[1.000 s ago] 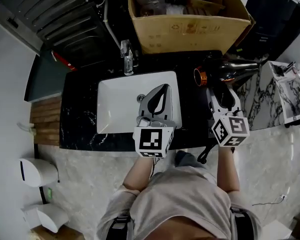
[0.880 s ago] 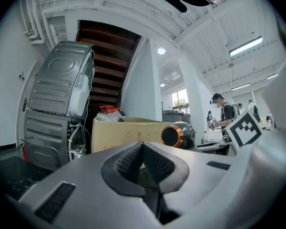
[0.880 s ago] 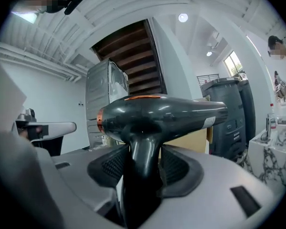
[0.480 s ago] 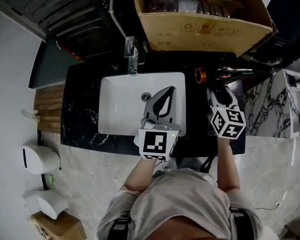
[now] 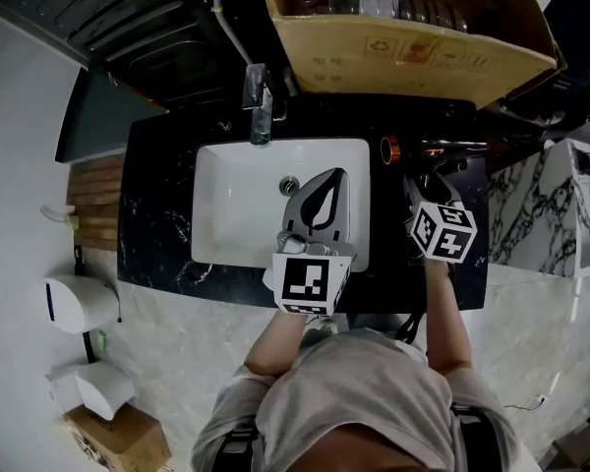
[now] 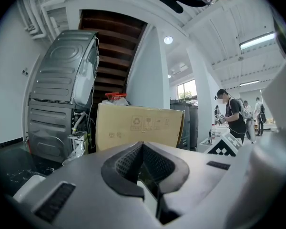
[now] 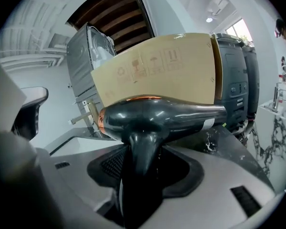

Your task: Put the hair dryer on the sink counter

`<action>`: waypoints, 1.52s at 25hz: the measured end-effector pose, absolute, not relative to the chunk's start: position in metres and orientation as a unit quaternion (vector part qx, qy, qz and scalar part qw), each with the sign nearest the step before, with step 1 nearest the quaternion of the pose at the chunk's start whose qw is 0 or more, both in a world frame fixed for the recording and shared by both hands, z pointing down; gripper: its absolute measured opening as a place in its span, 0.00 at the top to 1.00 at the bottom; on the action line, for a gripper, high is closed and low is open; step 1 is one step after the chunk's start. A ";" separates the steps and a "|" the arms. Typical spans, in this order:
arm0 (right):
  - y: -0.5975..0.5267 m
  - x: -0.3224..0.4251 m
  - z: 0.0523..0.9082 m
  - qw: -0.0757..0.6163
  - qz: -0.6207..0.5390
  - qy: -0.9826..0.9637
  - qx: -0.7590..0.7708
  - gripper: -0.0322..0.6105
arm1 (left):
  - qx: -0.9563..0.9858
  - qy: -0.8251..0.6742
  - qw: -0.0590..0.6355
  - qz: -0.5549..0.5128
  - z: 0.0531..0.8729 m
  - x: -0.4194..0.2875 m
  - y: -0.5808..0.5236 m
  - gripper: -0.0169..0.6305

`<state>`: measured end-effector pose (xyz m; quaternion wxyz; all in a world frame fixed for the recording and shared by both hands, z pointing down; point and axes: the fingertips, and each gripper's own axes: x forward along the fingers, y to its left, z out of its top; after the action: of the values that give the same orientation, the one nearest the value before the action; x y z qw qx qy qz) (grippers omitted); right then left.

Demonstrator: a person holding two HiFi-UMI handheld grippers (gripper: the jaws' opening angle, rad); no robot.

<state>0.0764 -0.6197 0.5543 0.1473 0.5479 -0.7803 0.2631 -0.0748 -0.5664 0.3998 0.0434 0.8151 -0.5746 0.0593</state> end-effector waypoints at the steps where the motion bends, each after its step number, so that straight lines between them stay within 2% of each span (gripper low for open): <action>1: -0.620 0.076 0.557 0.153 0.267 -0.779 0.547 0.62 | 0.815 -0.575 0.045 0.060 0.401 -0.075 -0.567 0.95; 19: -0.623 0.069 0.581 0.218 0.278 -0.769 0.533 0.60 | 0.807 -0.585 0.044 0.066 0.404 -0.081 -0.561 0.95; 28: -0.613 0.074 0.573 0.219 0.250 -0.775 0.537 0.58 | 0.806 -0.587 0.036 0.064 0.396 -0.084 -0.553 0.95; 35: -0.590 0.085 0.542 0.173 0.237 -0.783 0.548 0.58 | 0.811 -0.581 0.029 0.059 0.388 -0.082 -0.542 0.95; 36: -0.586 0.087 0.536 0.165 0.234 -0.785 0.549 0.59 | 0.812 -0.579 0.028 0.058 0.386 -0.081 -0.540 0.95; 38: -0.578 0.092 0.522 0.152 0.223 -0.785 0.558 0.69 | 0.816 -0.575 0.026 0.055 0.383 -0.078 -0.535 0.95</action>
<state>0.0922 -0.5783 0.5224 0.1519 0.5578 -0.7850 0.2226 -0.0780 -0.5353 0.3826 0.0256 0.8160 -0.5748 0.0549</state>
